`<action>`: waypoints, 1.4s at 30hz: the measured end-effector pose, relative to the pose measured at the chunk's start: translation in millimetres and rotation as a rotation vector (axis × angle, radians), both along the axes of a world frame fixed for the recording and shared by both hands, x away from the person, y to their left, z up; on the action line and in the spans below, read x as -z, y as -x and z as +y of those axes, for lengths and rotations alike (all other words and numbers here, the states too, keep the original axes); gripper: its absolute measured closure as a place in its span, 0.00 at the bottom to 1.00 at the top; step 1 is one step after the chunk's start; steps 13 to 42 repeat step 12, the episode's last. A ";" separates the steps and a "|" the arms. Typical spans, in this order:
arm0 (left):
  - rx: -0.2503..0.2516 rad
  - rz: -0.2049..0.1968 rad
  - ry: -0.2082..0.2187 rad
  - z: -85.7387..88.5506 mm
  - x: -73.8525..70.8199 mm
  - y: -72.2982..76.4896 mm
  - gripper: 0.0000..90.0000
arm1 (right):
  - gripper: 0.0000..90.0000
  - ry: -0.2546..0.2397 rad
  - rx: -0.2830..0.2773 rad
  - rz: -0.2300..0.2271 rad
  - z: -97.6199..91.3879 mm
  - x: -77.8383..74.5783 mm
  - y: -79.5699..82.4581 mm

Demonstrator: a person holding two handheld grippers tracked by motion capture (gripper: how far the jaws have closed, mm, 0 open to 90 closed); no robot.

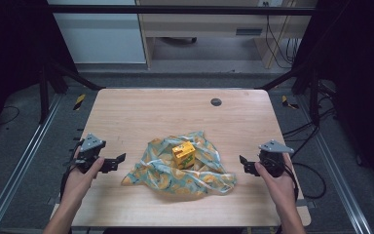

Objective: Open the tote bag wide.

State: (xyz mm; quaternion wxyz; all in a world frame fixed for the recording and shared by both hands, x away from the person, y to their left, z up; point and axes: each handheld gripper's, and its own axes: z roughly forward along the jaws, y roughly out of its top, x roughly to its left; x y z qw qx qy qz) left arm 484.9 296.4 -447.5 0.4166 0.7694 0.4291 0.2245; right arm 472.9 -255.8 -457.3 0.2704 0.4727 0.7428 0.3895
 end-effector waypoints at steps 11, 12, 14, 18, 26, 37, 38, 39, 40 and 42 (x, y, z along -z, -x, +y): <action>-0.079 0.027 -0.046 21.6 27.6 8.8 0.06 | 0.10 0.046 0.062 0.031 -15.7 30.7 5.4; -0.083 0.021 -0.045 21.2 27.3 8.4 0.06 | 0.10 0.048 0.067 0.030 -15.8 30.9 5.4; -0.083 0.021 -0.045 21.2 27.3 8.4 0.06 | 0.10 0.048 0.067 0.030 -15.8 30.9 5.4; -0.083 0.021 -0.045 21.2 27.3 8.4 0.06 | 0.10 0.048 0.067 0.030 -15.8 30.9 5.4; -0.083 0.021 -0.045 21.2 27.3 8.4 0.06 | 0.10 0.048 0.067 0.030 -15.8 30.9 5.4; -0.083 0.021 -0.045 21.2 27.3 8.4 0.06 | 0.10 0.048 0.067 0.030 -15.8 30.9 5.4; -0.083 0.021 -0.045 21.2 27.3 8.4 0.06 | 0.10 0.048 0.067 0.030 -15.8 30.9 5.4; -0.083 0.021 -0.045 21.2 27.3 8.4 0.06 | 0.10 0.048 0.067 0.030 -15.8 30.9 5.4; -0.083 0.021 -0.045 21.2 27.3 8.4 0.06 | 0.10 0.048 0.067 0.030 -15.8 30.9 5.4; -0.083 0.021 -0.045 21.2 27.3 8.4 0.06 | 0.10 0.048 0.067 0.030 -15.8 30.9 5.4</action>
